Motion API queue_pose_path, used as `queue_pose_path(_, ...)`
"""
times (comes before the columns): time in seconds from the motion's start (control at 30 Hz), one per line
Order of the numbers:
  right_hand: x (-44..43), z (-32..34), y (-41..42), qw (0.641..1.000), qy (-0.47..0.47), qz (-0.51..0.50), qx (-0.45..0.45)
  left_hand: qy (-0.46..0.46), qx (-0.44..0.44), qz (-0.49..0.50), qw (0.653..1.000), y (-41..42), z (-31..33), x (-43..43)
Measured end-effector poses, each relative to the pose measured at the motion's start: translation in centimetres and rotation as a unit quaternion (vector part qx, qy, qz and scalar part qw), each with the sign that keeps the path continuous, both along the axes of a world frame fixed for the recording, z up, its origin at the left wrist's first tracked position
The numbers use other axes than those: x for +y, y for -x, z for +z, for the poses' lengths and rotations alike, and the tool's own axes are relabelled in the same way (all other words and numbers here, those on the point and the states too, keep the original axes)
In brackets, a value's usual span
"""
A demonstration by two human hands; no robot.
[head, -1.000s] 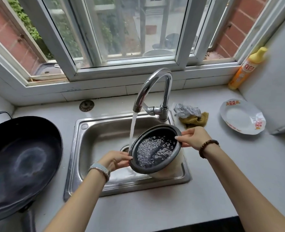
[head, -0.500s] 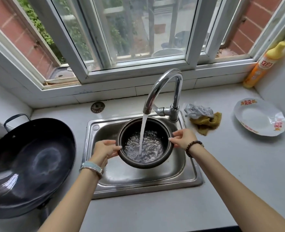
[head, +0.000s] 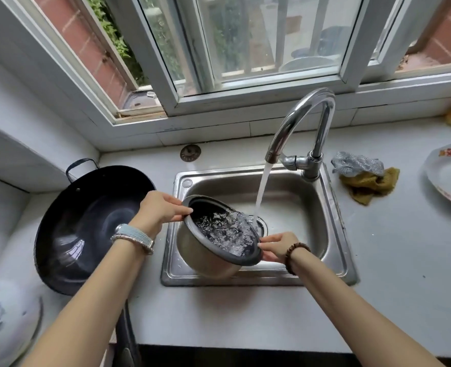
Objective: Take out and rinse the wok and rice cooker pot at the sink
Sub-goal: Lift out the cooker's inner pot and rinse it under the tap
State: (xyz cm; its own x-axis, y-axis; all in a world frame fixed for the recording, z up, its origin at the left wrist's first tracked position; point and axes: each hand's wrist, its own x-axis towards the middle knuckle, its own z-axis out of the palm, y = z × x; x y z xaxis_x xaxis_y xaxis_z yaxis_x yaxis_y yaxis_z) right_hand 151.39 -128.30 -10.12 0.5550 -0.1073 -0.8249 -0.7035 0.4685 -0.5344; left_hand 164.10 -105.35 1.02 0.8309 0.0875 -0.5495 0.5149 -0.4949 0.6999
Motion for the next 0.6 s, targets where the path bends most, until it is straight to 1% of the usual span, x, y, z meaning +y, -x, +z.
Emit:
queue_pose_path(0.07,1.3,-0.3,0.4,0.999,-0.04,0.001,0.009,-0.023,-0.006,-0.014,1.0,0.1,0.7,0.6)
queue_pose_path(0.13,2.5,-0.3,0.8,0.999,-0.052,0.001,0.009,-0.041,-0.019,-0.018,0.999,0.3,1.4,0.9)
queue_pose_path(0.27,4.7,0.4,0.9,0.997,-0.063,-0.033,-0.008,-0.076,-0.072,-0.034,0.994,1.2,2.9,1.0)
queue_pose_path(0.43,6.4,2.0,0.6,0.991,-0.107,-0.073,-0.037,-0.117,-0.126,-0.056,0.984,1.8,5.4,0.9)
queue_pose_path(0.6,7.3,3.4,0.1,0.986,-0.136,-0.075,-0.056,-0.138,-0.17,-0.082,0.972,2.2,7.6,0.4)
